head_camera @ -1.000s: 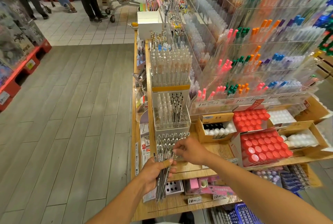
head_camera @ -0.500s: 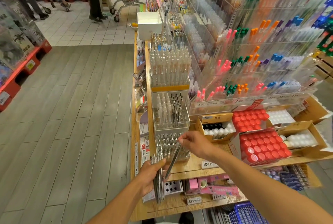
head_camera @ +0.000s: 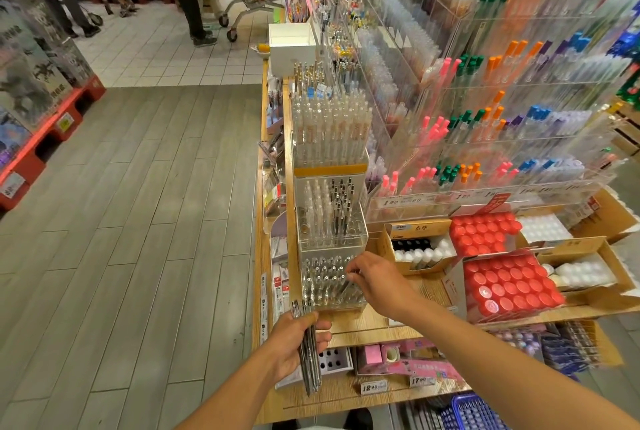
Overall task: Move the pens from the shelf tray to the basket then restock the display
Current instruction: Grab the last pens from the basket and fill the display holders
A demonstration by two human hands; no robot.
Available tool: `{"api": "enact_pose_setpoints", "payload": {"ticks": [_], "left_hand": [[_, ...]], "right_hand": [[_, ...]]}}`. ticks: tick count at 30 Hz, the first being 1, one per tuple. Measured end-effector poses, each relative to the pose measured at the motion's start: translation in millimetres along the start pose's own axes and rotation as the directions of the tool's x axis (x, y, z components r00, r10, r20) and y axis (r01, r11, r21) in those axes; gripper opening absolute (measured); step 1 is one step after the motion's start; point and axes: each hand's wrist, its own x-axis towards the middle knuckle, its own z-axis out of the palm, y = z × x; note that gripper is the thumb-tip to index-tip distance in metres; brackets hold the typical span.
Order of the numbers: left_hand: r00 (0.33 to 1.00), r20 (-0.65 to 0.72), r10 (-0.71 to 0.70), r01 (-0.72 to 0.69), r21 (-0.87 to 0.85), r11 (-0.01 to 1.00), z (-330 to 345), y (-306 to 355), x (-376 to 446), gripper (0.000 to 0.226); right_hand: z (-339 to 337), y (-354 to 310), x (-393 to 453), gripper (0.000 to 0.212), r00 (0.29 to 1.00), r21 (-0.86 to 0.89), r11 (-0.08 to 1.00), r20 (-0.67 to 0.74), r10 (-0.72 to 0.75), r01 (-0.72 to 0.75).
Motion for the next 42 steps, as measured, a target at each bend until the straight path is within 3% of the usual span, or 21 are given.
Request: {"api": "enact_pose_setpoints", "payload": {"ticks": [7,12,23,28,32,35,42], "left_hand": [[1.000,-0.008,0.002,-0.002,-0.005,1.000,0,-2,3,0.033],[1.000,0.004,0.001,0.000,-0.029,1.000,0,-1,3,0.040],[0.998,0.032,0.058,-0.058,0.001,0.998,1,4,3,0.060],[0.990,0.114,0.079,-0.075,-0.032,0.997,-1,7,0,0.054],[0.971,0.217,0.100,-0.075,-0.122,0.990,-5,11,0,0.059],[0.950,0.296,0.096,-0.061,-0.127,0.990,-8,15,-1,0.062],[0.950,0.303,0.071,-0.031,-0.134,0.990,-3,17,-2,0.045]], "right_hand": [[16,-1,2,0.018,0.997,-0.150,0.987,0.047,-0.058,0.065],[23,-4,-1,0.018,0.997,-0.152,0.988,0.077,-0.019,0.031],[35,-18,4,0.014,0.998,-0.299,0.953,0.032,-0.044,0.052],[26,-18,8,0.034,0.984,-0.016,0.996,0.153,-0.087,0.090],[14,-22,10,0.039,0.963,0.338,0.938,0.270,-0.022,-0.073],[8,-22,11,0.033,0.951,0.523,0.836,0.309,-0.004,-0.167],[6,-22,4,0.008,0.962,0.699,0.675,0.266,0.061,-0.236]]}}
